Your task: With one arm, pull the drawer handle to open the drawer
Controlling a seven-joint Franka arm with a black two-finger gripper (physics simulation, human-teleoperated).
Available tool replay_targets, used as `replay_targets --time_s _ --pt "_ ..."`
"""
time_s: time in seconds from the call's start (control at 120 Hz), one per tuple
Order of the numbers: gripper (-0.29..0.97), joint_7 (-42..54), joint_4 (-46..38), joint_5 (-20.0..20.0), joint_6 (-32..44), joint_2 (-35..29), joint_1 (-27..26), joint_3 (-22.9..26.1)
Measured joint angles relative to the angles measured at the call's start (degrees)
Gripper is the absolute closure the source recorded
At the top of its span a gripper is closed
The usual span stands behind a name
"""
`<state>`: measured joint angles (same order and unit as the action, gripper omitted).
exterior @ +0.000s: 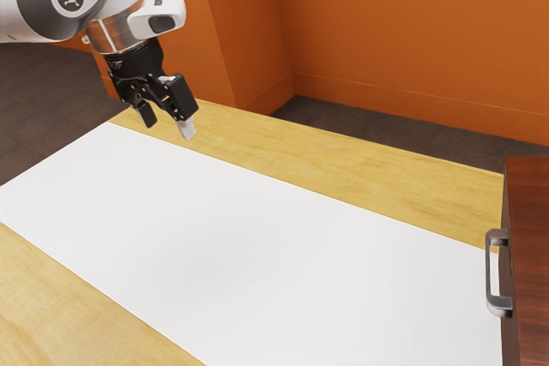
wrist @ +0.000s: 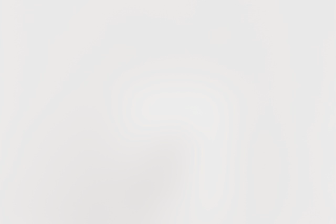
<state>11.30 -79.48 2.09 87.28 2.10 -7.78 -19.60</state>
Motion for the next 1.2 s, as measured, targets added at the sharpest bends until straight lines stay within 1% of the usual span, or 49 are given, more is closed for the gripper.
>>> replay_targets --time_s 0.1,0.233,0.3,0.392,0.433,0.608,0.683,0.75,0.817,0.9,1.042,1.083,1.2 --pt "0.0 0.0 0.0 0.06 -0.01 -0.01 -0.07 -0.03" --pt "0.0 -0.05 0.37 1.8 -0.16 -0.05 -0.86 -1.34" --pt "0.0 -0.45 3.28 2.09 -1.04 -0.21 -0.48 -1.38" --pt "0.0 -2.34 9.64 2.16 -4.19 -0.68 -0.46 -1.96" --pt "0.0 -3.42 11.64 2.85 -5.53 -1.11 -0.39 -2.17" --pt "0.0 -10.07 12.82 8.57 -8.67 1.54 2.07 -1.88" --pt "0.0 -12.68 11.92 11.23 -9.41 2.23 1.49 -1.1" --pt "0.0 -14.75 11.04 12.9 -10.21 2.03 -0.12 -0.3" --pt "0.0 -16.62 9.17 15.62 -10.92 2.03 -1.29 -0.11" --pt "0.0 -18.71 7.15 19.43 -11.33 2.7 -1.1 -0.04" --pt "0.0 -21.69 4.66 24.67 -9.25 3.44 0.01 0.46" --pt "0.0 -22.56 3.96 25.48 -8.56 3.28 0.16 1.28" --pt "0.01 -24.9 -1.32 26.52 -5.15 0.16 -0.56 4.1"
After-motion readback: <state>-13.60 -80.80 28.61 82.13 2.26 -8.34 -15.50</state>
